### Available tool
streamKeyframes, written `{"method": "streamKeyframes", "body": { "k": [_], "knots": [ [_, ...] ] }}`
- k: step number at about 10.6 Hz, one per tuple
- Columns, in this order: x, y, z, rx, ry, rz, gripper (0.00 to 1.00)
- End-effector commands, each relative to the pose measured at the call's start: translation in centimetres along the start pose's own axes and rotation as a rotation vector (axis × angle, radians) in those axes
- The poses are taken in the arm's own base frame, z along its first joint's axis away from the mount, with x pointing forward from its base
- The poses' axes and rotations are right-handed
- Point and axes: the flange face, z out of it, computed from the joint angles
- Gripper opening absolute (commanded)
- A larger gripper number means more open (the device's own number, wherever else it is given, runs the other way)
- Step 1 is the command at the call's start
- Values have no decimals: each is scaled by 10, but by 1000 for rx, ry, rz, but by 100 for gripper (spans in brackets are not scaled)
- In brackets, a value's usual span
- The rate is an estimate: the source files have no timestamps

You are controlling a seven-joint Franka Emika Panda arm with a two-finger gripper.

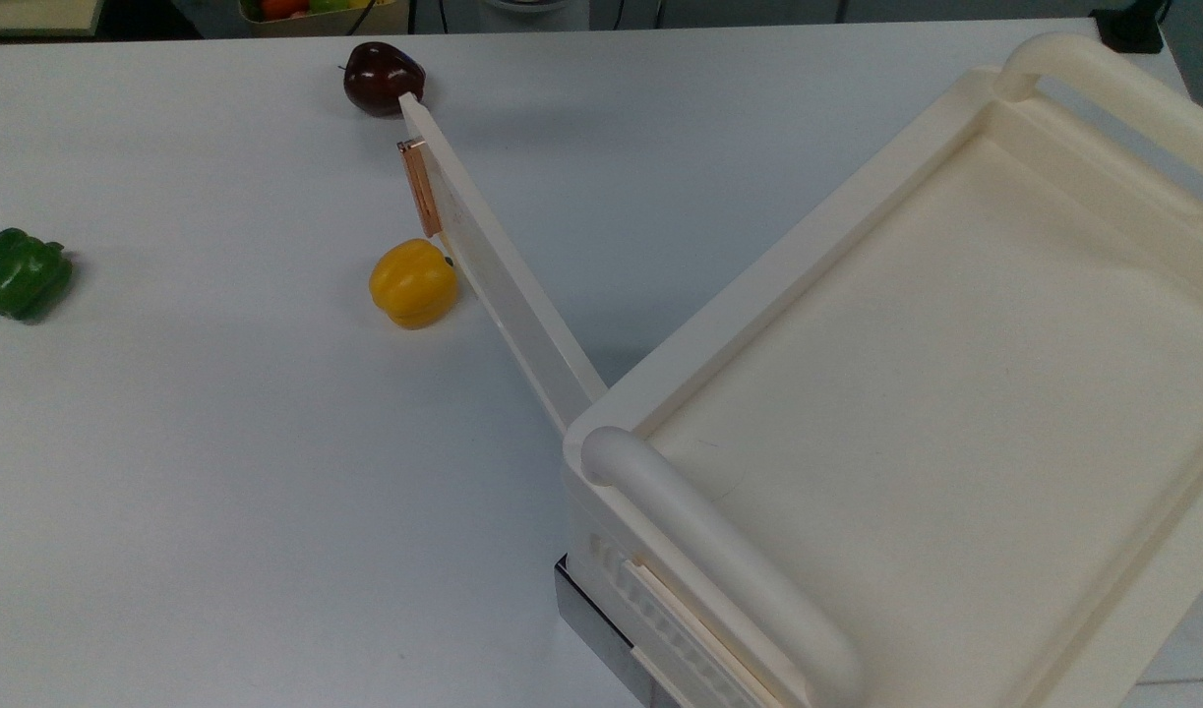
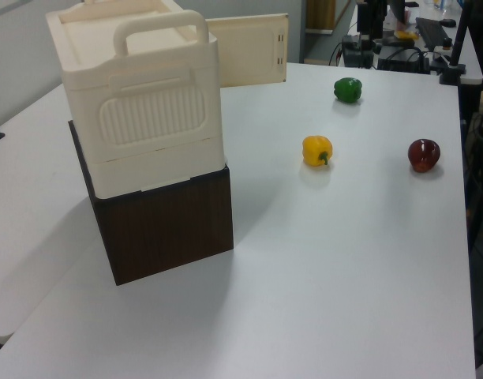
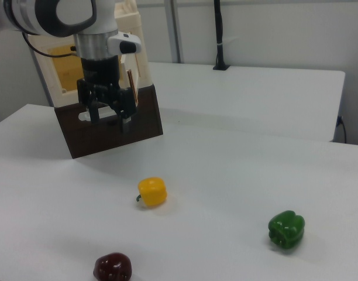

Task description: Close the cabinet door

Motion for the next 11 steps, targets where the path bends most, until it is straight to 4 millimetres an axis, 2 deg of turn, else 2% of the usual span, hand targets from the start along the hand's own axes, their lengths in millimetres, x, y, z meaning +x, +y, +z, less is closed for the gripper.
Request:
{"method": "streamKeyframes", "body": {
  "k": [1,3,7,9,11],
  "knots": [
    [-7,-5,-2,-3,-27,-41,99],
    [-8,-6,1,-1,-47,-59,75],
    [-13,-10,5,3,-88,-129,17],
    [-12,-10,7,6,-90,-151,3],
    [-10,-7,7,10,-83,-167,0]
  ]
}}
